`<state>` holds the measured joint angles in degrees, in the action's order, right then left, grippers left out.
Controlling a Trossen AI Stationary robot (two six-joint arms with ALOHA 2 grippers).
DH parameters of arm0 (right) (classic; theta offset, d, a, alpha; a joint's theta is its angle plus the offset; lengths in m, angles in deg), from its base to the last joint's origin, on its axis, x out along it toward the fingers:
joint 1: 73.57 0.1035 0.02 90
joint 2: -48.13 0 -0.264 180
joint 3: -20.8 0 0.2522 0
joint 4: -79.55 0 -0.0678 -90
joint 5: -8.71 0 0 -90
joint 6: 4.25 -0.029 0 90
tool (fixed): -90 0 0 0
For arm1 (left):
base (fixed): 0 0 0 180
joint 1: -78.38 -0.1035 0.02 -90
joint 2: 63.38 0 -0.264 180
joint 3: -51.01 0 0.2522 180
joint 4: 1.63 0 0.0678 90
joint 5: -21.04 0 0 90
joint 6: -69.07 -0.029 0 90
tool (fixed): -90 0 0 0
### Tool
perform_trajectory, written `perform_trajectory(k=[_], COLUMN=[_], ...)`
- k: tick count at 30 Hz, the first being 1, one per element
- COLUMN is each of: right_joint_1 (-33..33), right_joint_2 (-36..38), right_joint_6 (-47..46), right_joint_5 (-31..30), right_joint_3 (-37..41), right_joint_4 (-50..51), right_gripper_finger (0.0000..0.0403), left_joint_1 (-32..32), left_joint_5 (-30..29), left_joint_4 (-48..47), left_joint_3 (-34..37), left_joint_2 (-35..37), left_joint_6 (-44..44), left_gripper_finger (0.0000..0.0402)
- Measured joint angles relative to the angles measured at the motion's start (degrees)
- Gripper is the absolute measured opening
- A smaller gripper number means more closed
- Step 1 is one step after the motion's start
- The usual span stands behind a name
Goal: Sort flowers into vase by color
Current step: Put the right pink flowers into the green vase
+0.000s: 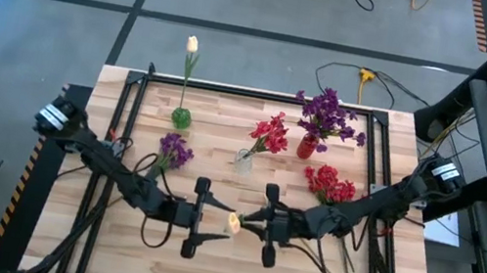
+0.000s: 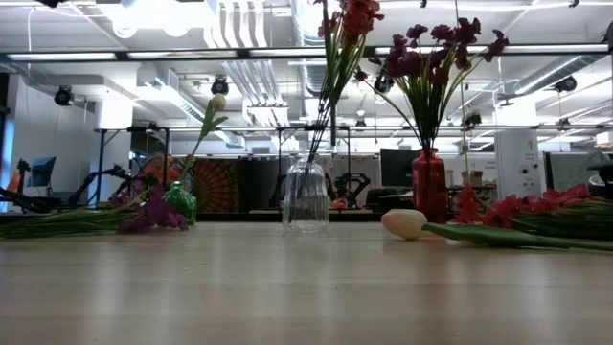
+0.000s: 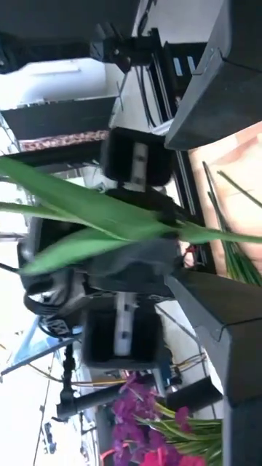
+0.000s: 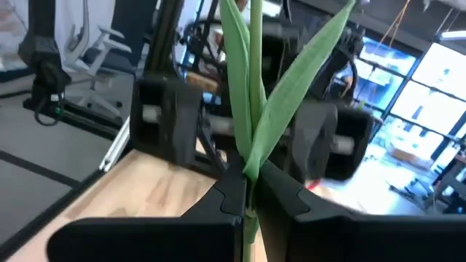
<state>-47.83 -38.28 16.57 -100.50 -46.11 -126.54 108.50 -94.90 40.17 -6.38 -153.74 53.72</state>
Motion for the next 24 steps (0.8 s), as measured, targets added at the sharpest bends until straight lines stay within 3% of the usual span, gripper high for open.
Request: perform_trajectory(k=[12, 17, 24], right_joint_1=[-0.2, -0.2, -0.2], right_joint_2=[0.0, 0.0, 0.0], right_joint_6=[1.3, 1.3, 1.3], right_joint_5=[0.2, 0.2, 0.1], right_joint_3=[0.0, 0.0, 0.0], right_joint_4=[-2.5, -2.4, -2.3], right_gripper_finger=[0.0013, 0.0013, 0.0013], left_joint_1=[-3.0, -3.1, -3.2], left_joint_5=[-0.5, -0.6, -3.5], left_joint_4=[0.7, 1.6, 1.7], left_joint_3=[-1.5, -1.7, -1.7], left_joint_2=[-4.3, -4.5, -4.4], left_joint_6=[3.8, 3.2, 3.3], left_gripper_finger=[0.0255, 0.0212, 0.0121])
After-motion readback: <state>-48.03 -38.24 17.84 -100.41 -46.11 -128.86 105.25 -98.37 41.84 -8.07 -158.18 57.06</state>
